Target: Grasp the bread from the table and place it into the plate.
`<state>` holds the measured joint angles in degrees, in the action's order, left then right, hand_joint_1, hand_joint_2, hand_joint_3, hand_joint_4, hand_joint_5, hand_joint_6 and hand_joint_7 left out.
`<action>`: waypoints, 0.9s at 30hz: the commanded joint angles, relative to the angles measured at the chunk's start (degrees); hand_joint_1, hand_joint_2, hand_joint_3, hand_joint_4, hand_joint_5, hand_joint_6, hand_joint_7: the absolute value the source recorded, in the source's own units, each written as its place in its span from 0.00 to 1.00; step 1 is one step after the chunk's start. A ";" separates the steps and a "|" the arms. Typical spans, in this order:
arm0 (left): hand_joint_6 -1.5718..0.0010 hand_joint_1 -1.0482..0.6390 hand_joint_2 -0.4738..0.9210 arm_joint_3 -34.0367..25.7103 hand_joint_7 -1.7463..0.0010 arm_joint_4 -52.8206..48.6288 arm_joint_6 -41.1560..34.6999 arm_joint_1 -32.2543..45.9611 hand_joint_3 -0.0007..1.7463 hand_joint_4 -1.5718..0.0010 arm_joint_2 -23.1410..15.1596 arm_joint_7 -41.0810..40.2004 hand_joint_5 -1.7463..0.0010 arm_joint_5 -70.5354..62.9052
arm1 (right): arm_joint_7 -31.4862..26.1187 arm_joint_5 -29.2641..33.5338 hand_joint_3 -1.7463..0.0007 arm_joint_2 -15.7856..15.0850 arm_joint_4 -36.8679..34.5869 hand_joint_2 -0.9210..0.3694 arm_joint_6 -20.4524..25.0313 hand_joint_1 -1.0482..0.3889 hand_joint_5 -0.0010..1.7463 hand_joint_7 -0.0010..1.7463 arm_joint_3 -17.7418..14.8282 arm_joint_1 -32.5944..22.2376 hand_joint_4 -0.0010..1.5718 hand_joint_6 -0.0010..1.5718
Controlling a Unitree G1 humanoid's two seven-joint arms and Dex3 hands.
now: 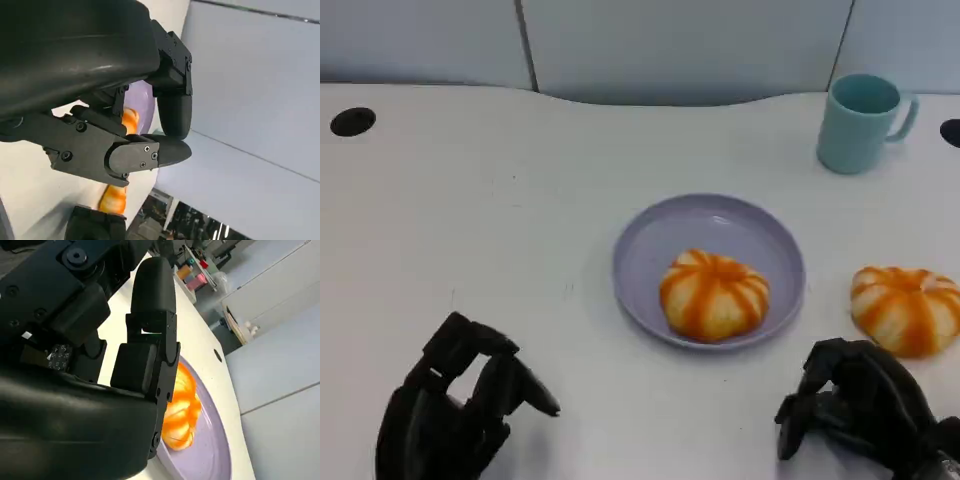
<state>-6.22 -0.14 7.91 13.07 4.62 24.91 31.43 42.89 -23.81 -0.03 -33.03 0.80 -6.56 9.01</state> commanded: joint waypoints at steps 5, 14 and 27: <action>0.72 0.36 1.00 -2.51 0.00 -5.57 -0.56 -1.86 0.22 0.51 -0.50 1.07 0.00 0.50 | 0.21 0.22 0.99 -1.58 -3.04 0.32 -0.65 0.00 0.40 0.26 -1.27 0.83 1.00 1.00; 0.70 0.35 1.00 -3.26 0.00 -9.16 1.21 -3.57 0.20 0.51 0.40 2.38 0.00 0.14 | 1.14 0.55 0.99 -2.11 -5.87 0.32 -1.88 0.00 0.39 0.27 -2.10 2.28 1.00 1.00; 0.70 0.35 1.00 -3.55 0.00 -10.19 0.64 -4.34 0.19 0.52 0.77 3.25 0.00 0.74 | 1.17 0.68 1.00 -2.70 -6.91 0.32 -2.05 0.00 0.40 0.29 -2.49 2.91 1.00 1.00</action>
<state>-9.03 -9.85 8.55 8.99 5.95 27.05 31.87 44.38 -23.73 -1.73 -38.69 -1.49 -8.49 12.33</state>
